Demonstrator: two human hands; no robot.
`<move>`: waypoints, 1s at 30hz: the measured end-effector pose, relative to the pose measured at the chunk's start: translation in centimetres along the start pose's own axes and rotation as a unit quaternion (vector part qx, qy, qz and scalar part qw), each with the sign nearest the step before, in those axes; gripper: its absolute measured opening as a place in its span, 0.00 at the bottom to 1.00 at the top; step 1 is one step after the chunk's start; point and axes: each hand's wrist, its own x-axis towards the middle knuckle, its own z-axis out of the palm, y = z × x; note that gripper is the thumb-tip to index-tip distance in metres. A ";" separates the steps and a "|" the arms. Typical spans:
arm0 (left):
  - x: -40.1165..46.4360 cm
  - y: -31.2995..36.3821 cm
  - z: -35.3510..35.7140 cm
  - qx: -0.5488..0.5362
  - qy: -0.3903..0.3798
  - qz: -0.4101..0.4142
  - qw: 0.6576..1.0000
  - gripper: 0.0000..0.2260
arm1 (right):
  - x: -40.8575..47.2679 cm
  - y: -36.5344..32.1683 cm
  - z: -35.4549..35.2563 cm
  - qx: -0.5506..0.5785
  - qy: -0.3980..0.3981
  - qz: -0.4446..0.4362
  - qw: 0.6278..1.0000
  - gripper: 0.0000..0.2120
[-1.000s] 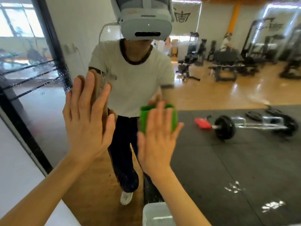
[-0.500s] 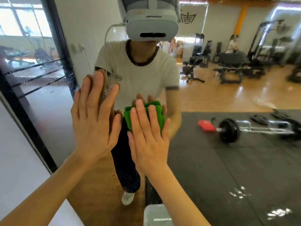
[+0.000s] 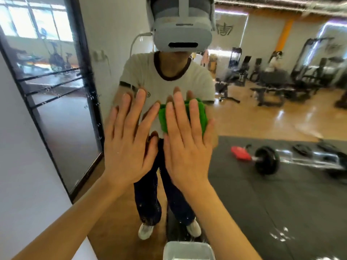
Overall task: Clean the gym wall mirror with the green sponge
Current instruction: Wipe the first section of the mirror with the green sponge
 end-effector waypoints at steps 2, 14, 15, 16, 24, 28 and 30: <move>0.0 0.0 0.0 0.009 -0.004 0.000 1.000 0.25 | -0.6 3.3 -0.7 -0.034 0.025 0.000 0.999 0.33; -0.3 -0.1 0.2 -0.014 0.020 -0.006 1.000 0.33 | 2.3 1.5 -0.7 -0.020 0.021 -0.041 0.999 0.27; -0.3 -0.2 0.2 -0.006 0.018 -0.001 1.000 0.34 | 1.9 3.3 -1.4 -0.025 0.027 -0.017 0.999 0.29; -0.2 -0.2 0.1 0.000 0.015 0.002 1.000 0.35 | 1.5 5.2 -2.2 -0.016 0.041 0.032 0.999 0.29; -0.2 -0.4 0.4 0.017 0.014 0.000 1.000 0.28 | 5.8 1.9 -2.4 0.044 0.048 0.040 0.997 0.26; -0.1 0.0 0.5 0.019 0.016 -0.004 1.000 0.28 | 7.0 3.5 -2.6 0.032 0.023 -0.099 0.994 0.26; 0.0 0.2 0.2 0.022 0.009 -0.015 1.000 0.27 | 5.1 7.3 -3.4 0.027 0.055 -0.035 0.997 0.25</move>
